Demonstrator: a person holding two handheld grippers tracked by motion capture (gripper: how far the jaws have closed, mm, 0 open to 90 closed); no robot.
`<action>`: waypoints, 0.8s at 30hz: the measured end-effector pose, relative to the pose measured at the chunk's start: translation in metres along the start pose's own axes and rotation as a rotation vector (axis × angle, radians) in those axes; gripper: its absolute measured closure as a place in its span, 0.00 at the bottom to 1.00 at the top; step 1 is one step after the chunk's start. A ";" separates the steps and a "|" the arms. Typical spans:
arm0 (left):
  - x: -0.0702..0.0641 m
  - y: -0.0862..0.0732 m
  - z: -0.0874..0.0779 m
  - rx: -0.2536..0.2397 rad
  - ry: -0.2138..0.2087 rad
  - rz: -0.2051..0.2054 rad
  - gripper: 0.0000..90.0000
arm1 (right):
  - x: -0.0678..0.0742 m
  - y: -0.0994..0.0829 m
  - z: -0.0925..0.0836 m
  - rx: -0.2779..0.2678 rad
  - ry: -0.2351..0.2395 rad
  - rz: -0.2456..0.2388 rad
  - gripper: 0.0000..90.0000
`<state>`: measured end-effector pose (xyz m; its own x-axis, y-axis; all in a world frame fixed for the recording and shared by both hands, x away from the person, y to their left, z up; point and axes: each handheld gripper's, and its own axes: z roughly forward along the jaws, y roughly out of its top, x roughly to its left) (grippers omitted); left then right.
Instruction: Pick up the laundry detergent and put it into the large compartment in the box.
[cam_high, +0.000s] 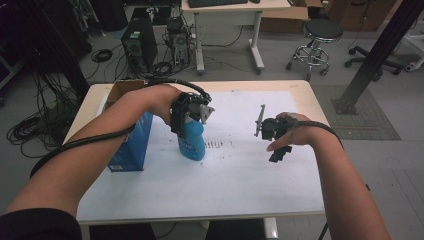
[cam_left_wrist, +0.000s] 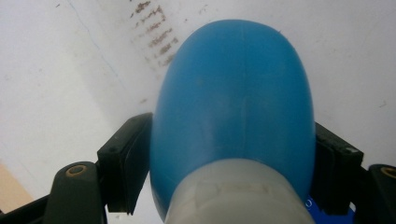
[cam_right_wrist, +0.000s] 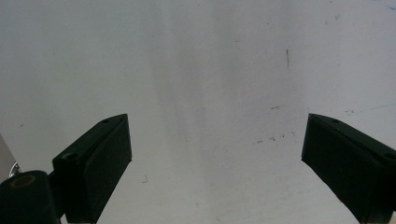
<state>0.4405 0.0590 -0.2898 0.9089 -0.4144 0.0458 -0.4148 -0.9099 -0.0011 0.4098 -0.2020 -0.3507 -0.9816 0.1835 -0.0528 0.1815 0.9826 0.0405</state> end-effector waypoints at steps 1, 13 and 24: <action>0.000 0.000 0.001 0.000 0.000 0.000 0.29 | 0.000 0.000 0.000 0.000 0.000 0.000 0.09; -0.001 0.003 0.002 0.009 -0.008 0.023 0.34 | 0.000 0.000 0.001 0.003 -0.009 0.000 0.09; -0.001 0.000 0.002 0.011 -0.009 0.026 0.40 | -0.001 0.000 0.003 0.001 -0.007 -0.003 0.10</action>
<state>0.4399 0.0591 -0.2914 0.8981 -0.4383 0.0367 -0.4381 -0.8988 -0.0134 0.4106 -0.2017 -0.3532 -0.9818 0.1802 -0.0598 0.1781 0.9832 0.0394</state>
